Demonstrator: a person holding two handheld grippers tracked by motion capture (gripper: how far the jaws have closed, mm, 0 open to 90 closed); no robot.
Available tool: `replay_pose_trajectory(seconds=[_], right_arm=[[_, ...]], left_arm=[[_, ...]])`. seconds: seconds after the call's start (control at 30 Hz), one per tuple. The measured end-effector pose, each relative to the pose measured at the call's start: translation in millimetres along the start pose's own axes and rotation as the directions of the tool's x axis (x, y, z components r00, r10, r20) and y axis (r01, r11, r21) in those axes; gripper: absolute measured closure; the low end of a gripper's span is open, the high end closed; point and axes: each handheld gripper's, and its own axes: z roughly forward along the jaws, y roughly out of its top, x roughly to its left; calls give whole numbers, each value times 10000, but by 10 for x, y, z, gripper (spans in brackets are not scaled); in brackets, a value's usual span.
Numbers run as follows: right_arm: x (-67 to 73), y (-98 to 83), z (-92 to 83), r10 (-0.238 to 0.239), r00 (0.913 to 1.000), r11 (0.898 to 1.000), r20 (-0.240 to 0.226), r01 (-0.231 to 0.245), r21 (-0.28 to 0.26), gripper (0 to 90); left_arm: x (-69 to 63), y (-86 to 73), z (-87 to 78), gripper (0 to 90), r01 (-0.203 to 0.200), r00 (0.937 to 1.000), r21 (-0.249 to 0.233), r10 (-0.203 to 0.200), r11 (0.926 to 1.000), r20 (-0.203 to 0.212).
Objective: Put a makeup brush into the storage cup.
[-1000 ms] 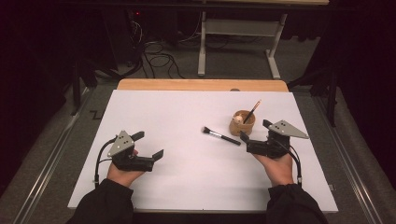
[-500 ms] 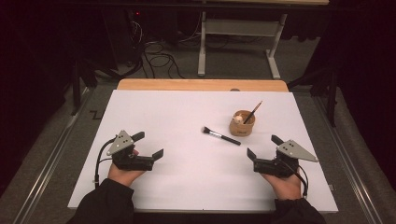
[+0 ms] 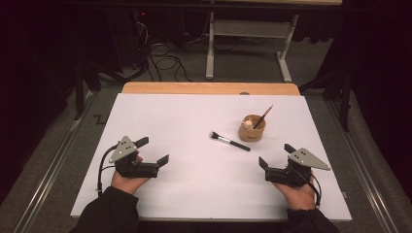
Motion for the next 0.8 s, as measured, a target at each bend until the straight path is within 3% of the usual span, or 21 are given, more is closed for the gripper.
replay_pose_trajectory(seconds=[0.27,0.4,0.5,0.57,0.7,0.8], right_arm=[[-73,-69,82,244,9988,9981,433,-268,556,6],[-70,-96,97,309,9985,9970,447,-339,690,6],[-68,-87,102,365,9985,9971,399,-391,660,6],[-71,-75,106,447,9984,9965,350,-471,689,8],[-82,-66,139,628,9978,9899,216,-650,1261,12],[-84,-31,156,440,9989,9826,154,-461,1800,12]], left_arm=[[6,-34,26,25,-218,9997,339,222,9992,-96],[-16,-53,7,34,-265,9995,555,274,9981,-151],[-21,-80,-1,42,-41,10000,676,37,9977,63],[-44,-104,-15,43,-251,9997,907,247,9956,49],[-84,-140,-57,42,-249,9994,874,229,9959,247],[-95,-125,-72,43,-444,9985,726,419,9964,355]])
